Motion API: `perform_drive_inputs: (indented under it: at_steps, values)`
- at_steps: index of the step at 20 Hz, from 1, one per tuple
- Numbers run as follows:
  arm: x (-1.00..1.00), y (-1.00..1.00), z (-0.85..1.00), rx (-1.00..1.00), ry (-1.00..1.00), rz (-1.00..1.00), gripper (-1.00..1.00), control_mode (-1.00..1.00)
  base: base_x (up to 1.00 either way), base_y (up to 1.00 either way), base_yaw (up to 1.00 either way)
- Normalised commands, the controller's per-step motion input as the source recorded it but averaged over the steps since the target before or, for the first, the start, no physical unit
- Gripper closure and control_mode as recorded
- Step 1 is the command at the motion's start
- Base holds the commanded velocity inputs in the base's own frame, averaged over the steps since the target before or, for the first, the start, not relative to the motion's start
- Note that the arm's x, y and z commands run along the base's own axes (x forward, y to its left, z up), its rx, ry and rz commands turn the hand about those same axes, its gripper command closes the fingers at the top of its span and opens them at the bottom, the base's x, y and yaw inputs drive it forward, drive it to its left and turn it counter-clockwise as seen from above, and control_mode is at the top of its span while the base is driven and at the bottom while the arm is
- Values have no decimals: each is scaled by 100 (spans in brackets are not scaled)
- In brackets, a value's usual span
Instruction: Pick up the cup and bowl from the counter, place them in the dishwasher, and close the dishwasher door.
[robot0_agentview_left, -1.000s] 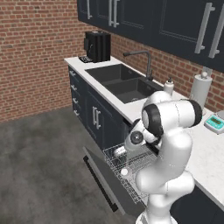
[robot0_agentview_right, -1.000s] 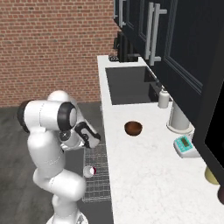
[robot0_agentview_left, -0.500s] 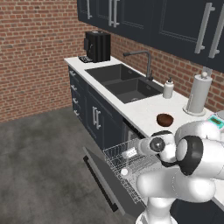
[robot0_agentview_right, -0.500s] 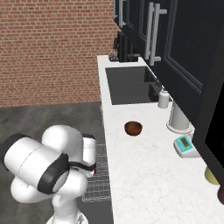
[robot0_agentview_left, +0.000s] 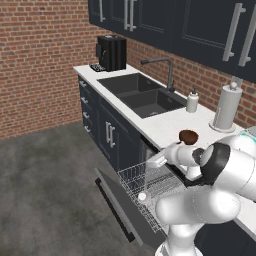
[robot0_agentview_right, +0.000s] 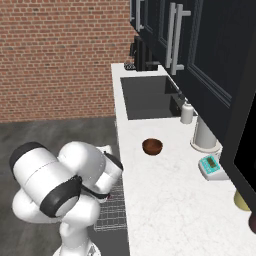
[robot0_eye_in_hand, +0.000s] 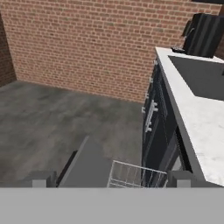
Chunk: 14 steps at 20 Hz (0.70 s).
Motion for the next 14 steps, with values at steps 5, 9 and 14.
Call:
perform_drive_inputs:
  at_steps: [5, 9, 14]
  values:
    - [29, 42, 100, 0, 0, 2, -100, -100, 0, 0, 0]
    - [25, 31, 100, -2, 0, 0, -100, -100, 0, 0, 0]
    - [25, 28, 100, -5, 0, 0, -100, -100, 0, 0, 0]
